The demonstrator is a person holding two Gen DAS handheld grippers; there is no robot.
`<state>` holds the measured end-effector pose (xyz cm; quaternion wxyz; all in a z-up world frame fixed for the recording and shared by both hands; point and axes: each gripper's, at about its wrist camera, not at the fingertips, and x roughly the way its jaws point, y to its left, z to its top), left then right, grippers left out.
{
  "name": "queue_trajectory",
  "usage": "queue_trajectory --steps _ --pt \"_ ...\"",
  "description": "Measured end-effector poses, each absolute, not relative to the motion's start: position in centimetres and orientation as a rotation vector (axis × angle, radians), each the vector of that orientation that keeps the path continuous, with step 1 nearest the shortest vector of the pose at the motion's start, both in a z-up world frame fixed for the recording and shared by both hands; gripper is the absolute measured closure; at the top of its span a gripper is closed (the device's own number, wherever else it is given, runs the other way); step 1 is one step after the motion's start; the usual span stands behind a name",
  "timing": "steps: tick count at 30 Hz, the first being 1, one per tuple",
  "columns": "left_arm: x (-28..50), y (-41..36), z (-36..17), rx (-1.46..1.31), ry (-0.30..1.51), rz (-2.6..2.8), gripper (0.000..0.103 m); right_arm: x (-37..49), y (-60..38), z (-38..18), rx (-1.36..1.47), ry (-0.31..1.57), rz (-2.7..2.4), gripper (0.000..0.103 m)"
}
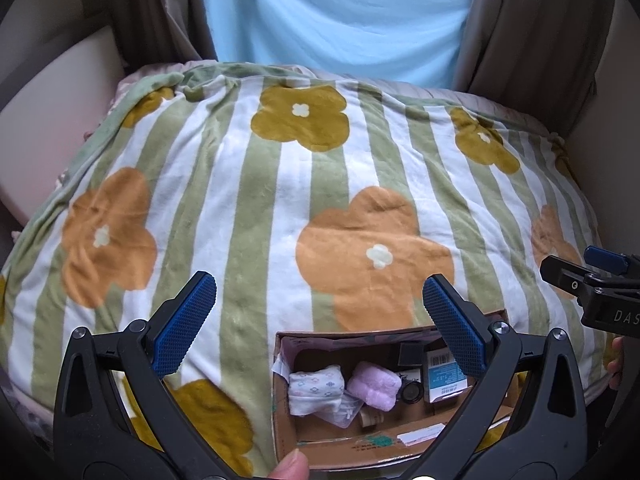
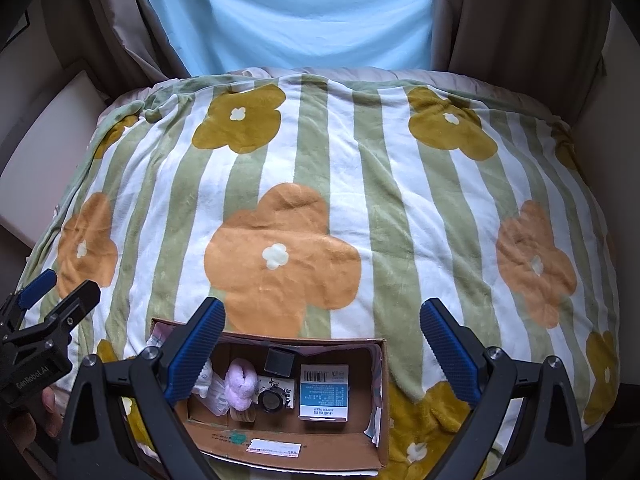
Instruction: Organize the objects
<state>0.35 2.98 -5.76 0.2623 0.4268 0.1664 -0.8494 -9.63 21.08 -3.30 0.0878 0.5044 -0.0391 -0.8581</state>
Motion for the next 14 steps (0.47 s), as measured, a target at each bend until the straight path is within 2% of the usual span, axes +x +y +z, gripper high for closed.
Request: queue_trajectory --steps 14 --pt "1.00 3.28 -5.63 1.126 0.433 -2.316 0.000 -9.20 21.16 -3.74 1.504 -0.119 -2.552 0.006"
